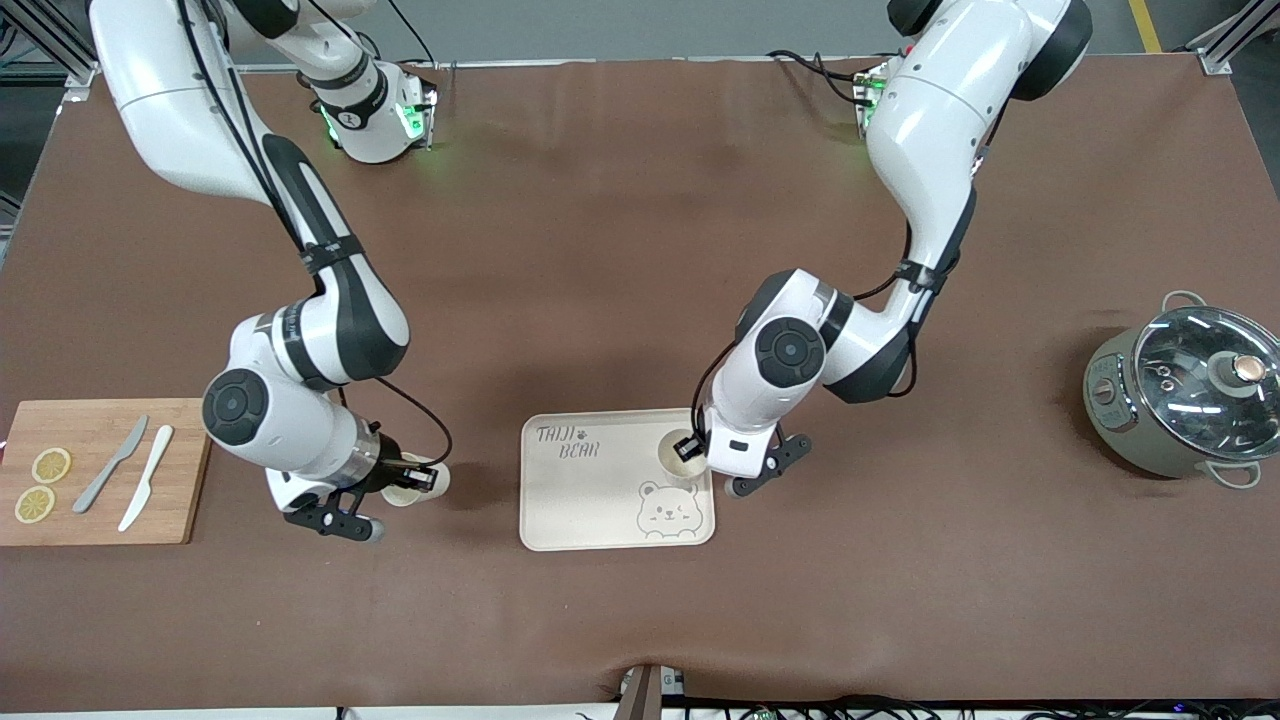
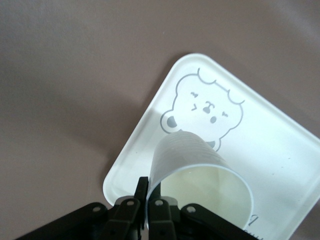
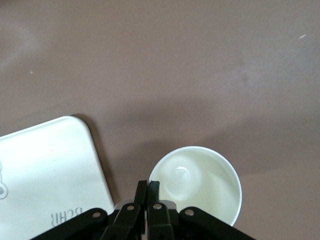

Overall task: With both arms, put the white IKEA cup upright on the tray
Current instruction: 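Lower both cups upright onto the tray with both grippers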

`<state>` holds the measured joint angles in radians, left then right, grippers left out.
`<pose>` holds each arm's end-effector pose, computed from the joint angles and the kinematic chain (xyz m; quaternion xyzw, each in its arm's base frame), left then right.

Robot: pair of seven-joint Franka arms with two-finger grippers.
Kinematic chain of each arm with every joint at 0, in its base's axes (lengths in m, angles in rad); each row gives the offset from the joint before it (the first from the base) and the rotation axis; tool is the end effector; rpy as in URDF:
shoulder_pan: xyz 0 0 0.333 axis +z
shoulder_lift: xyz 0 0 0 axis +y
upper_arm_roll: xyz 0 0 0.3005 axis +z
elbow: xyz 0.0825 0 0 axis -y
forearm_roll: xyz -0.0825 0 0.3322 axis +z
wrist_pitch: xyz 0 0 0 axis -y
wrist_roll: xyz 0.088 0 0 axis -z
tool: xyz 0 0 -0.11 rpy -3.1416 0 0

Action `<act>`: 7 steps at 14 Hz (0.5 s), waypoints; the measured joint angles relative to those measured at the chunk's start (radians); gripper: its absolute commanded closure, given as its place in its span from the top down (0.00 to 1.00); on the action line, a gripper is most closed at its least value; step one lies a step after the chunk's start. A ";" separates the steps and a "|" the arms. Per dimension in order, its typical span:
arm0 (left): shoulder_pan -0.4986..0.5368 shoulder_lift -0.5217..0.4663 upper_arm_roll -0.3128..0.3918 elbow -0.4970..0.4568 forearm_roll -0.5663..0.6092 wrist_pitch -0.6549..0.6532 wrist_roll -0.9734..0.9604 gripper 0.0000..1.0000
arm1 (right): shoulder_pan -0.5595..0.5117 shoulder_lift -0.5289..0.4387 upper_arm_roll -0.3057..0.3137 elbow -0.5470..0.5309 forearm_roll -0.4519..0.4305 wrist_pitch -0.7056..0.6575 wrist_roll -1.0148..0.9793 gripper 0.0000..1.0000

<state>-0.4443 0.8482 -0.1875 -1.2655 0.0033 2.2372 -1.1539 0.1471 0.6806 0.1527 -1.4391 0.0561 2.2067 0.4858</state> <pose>0.5926 -0.3883 0.2773 0.9521 0.2905 -0.0091 0.0947 0.6522 0.1818 0.3140 -0.9883 0.1269 -0.0162 0.0829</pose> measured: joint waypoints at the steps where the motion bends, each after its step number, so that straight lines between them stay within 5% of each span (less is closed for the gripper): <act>1: -0.010 0.010 0.006 0.000 0.000 0.000 -0.006 0.00 | 0.015 0.000 0.000 0.000 0.000 0.000 0.028 0.00; 6: -0.059 0.034 0.054 0.000 0.000 0.000 -0.027 0.02 | 0.087 0.000 -0.001 0.002 -0.001 0.002 0.139 0.00; 7: -0.059 0.035 0.055 0.000 0.000 0.000 -0.027 0.22 | 0.098 0.000 -0.001 0.002 -0.001 0.003 0.159 0.00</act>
<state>-0.5032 0.8830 -0.1327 -1.2652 0.0033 2.2372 -1.1813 0.2455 0.6806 0.1519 -1.4371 0.0552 2.2093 0.6448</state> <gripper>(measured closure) 0.960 0.965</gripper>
